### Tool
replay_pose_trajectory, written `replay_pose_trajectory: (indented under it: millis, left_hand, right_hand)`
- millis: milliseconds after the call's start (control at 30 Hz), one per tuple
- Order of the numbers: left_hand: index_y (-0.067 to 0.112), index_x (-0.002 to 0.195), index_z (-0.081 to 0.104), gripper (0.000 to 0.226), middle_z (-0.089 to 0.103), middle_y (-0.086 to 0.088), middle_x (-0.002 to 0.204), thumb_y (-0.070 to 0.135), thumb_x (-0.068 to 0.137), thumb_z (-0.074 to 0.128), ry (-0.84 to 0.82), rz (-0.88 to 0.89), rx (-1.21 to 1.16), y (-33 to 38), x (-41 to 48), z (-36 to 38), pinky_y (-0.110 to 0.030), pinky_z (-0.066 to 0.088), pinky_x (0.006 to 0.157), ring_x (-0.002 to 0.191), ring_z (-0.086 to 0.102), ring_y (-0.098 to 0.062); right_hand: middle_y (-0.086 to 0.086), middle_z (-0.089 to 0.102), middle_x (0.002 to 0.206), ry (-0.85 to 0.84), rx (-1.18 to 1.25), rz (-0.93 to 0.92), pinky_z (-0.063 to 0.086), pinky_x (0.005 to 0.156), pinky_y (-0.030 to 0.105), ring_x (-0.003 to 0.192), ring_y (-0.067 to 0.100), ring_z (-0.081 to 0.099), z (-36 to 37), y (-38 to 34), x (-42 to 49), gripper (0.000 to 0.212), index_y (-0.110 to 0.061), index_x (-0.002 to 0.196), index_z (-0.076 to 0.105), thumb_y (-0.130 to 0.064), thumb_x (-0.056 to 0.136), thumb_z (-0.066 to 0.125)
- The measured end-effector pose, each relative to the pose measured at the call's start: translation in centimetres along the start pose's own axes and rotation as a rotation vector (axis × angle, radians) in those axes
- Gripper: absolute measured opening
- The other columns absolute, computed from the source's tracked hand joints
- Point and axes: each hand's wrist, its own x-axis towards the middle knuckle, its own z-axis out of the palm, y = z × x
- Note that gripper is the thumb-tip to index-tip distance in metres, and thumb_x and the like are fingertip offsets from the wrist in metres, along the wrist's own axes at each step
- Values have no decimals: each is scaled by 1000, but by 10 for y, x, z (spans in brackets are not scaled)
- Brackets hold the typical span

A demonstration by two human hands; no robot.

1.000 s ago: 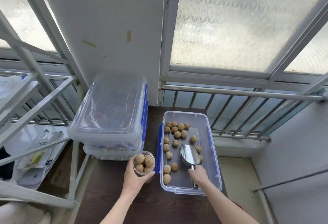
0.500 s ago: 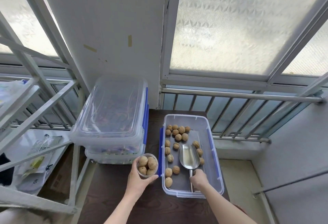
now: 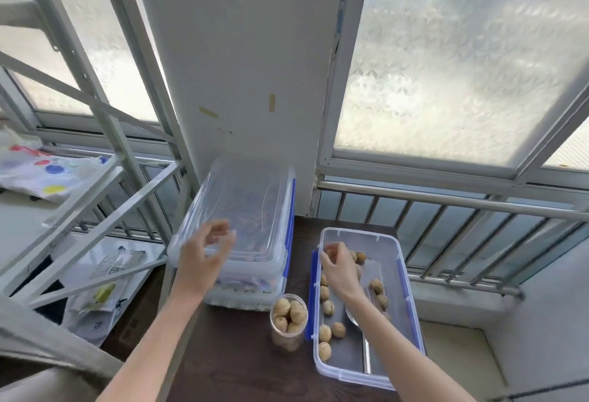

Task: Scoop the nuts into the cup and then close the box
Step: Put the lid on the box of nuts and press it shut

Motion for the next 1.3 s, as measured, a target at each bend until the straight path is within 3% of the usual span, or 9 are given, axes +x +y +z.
replay_pose_trajectory:
  millis: [133, 267, 567, 767, 900, 1000, 1133, 1200, 1300]
  left_hand:
    - [10, 137, 51, 58, 51, -8, 142, 33, 87, 70, 76, -129, 125, -33, 67, -21, -41, 37, 112, 132, 47, -25]
    - [7, 149, 32, 82, 35, -15, 154, 46, 85, 68, -47, -321, 255, -76, 87, -23, -43, 31, 116, 141, 35, -31]
    - [6, 131, 49, 86, 55, -16, 135, 64, 70, 70, -81, -389, 298, -108, 83, -23, -46, 46, 102, 123, 52, -33]
    - [1, 143, 37, 78, 44, -17, 148, 34, 83, 74, -51, -385, 162, -70, 63, -20, -39, 35, 109, 136, 42, -31]
    - [3, 147, 32, 84, 37, -15, 153, 33, 82, 76, -13, -334, 130, -56, 51, -14, -38, 29, 114, 141, 35, -29]
    - [5, 149, 30, 87, 32, -11, 156, 32, 81, 76, 16, -271, 125, -42, 42, -1, -36, 24, 118, 145, 30, -25]
    - [12, 152, 25, 88, 27, -5, 159, 26, 82, 76, 4, -85, 81, -15, 9, 44, -35, 20, 121, 147, 22, -20]
    - [14, 153, 20, 89, 21, -1, 160, 25, 84, 74, -58, -29, 56, -6, -20, 80, -30, 13, 121, 149, 15, -17]
    - [15, 154, 16, 89, 16, 5, 160, 27, 86, 72, -155, -34, 18, -9, -67, 138, -21, 8, 117, 150, 12, -14]
  right_hand:
    - [9, 48, 135, -162, 29, -41, 46, 98, 34, 116, 22, 54, 49, -65, 21, 56, -10, 140, 42, -35, 93, 59]
    - [11, 23, 156, -184, -140, -26, 26, 116, 41, 143, 30, 24, 77, -83, 28, 75, -6, 152, 25, -42, 93, 57]
    - [13, 22, 156, -85, -312, 71, 22, 114, 50, 142, 34, 21, 98, -74, 29, 75, -8, 147, 27, -48, 91, 56]
    - [6, 20, 159, -59, -54, 74, 22, 118, 51, 146, 27, 19, 96, -70, 25, 73, -11, 150, 25, -36, 92, 60]
    - [2, 25, 159, -29, 180, 41, 23, 120, 46, 147, 23, 24, 83, -65, 22, 76, -14, 154, 22, -26, 91, 64]
    - [1, 24, 159, -30, 252, 7, 26, 120, 44, 145, 21, 28, 57, -57, 19, 77, -17, 154, 20, -26, 92, 64]
    - [-2, 38, 152, -20, 315, -3, 40, 109, 54, 135, 24, 45, -8, -13, 8, 83, -34, 151, 24, -50, 82, 67]
    - [-4, 40, 151, 20, 338, 31, 42, 109, 48, 130, 19, 50, -48, 14, -8, 77, -31, 152, 26, -39, 87, 67]
    - [-5, 34, 154, 102, 301, 76, 31, 116, 37, 139, 14, 37, -98, 61, -41, 69, -21, 153, 27, -20, 94, 62]
